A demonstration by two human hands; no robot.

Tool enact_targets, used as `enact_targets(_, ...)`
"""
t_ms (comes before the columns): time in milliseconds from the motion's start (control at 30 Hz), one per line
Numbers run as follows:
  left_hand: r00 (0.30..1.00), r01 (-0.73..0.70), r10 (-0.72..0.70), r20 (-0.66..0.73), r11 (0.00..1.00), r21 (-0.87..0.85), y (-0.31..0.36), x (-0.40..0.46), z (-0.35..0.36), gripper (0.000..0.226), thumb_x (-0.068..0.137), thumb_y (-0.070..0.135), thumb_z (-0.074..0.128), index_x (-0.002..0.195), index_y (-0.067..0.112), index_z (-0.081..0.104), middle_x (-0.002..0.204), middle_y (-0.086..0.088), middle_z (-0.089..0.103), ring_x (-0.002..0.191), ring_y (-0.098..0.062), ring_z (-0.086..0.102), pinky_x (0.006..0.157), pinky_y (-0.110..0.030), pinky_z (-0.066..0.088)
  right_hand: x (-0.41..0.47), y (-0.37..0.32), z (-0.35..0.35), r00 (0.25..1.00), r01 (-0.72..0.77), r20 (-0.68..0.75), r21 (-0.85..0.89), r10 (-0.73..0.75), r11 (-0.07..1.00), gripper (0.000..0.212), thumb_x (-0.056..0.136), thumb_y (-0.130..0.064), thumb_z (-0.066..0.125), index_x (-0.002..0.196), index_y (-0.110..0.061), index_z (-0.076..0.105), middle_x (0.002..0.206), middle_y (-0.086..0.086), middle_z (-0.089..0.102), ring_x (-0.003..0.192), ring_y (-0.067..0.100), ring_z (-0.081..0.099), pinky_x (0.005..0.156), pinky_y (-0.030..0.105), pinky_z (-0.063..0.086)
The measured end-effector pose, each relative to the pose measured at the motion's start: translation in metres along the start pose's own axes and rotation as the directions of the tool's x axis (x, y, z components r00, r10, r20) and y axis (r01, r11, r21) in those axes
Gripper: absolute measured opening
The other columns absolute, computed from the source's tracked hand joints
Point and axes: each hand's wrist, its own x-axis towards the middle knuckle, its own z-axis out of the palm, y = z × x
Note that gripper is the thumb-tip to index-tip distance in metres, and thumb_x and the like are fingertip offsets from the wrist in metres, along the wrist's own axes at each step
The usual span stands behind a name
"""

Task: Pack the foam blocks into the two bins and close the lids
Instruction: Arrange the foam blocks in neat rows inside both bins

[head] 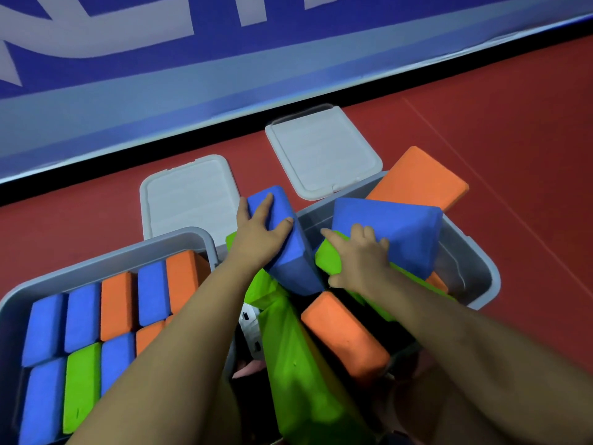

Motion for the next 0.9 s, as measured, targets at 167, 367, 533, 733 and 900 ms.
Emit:
enact_targets(167,0.981,0.045,-0.100,0.168,0.952,0.303,-0.014,0.000,0.013,0.075,0.090,0.052,0.054,0.152,0.027,0.021,0.160,-0.012,-0.013,0.143,-0.025,0.029,0.114,-0.031,0.023,0.011,0.025,-0.046,0.980,-0.194,0.025,0.277,0.195,0.941,0.096,0.068,-0.055,0.068,0.146,-0.043,0.014,0.129,0.012,0.039,0.125,0.032,0.037,0.097,0.045,0.038)
enact_targets(367,0.969,0.032,-0.114,0.220,0.938,0.345,-0.018,0.002,0.021,0.076,0.093,0.044,0.054,0.154,0.028,0.011,0.159,-0.018,0.008,0.144,-0.028,0.025,0.113,-0.033,0.024,0.012,0.047,-0.059,0.962,-0.159,-0.141,0.407,0.234,0.899,0.099,0.067,-0.054,0.072,0.147,-0.044,0.015,0.117,0.015,0.042,0.114,0.035,0.042,0.098,0.044,0.041)
enact_targets(533,0.994,0.066,-0.081,0.070,0.979,0.193,-0.012,0.007,0.018,0.063,0.092,0.043,0.055,0.147,0.017,0.036,0.157,-0.016,0.019,0.143,-0.024,0.028,0.113,-0.032,0.026,0.014,0.036,-0.076,0.958,-0.010,-0.235,0.553,0.167,0.833,0.100,0.070,-0.055,0.071,0.146,-0.049,0.008,0.120,0.012,0.040,0.119,0.032,0.039,0.103,0.039,0.037)
enact_targets(733,0.969,0.243,-0.131,0.208,0.653,-0.718,0.015,0.005,-0.002,0.048,0.091,0.056,0.050,0.125,0.022,0.048,0.128,-0.004,0.052,0.112,-0.021,0.055,0.095,-0.042,0.044,0.005,0.014,-0.105,0.885,0.189,-0.461,0.488,0.068,0.852,0.100,0.068,-0.049,0.075,0.147,-0.047,0.014,0.111,0.005,0.040,0.111,0.027,0.042,0.101,0.039,0.036)
enact_targets(900,0.920,0.376,-0.181,0.347,0.159,-0.913,0.004,0.002,-0.040,0.074,0.085,0.072,0.039,0.130,0.014,0.043,0.126,-0.020,0.057,0.107,-0.036,0.062,0.075,-0.058,0.053,-0.008,-0.024,-0.076,0.754,0.459,-0.615,0.245,-0.230,0.854,0.094,0.055,-0.011,0.083,0.132,-0.035,0.034,0.127,0.017,0.048,0.119,0.038,0.048,0.104,0.046,0.035)
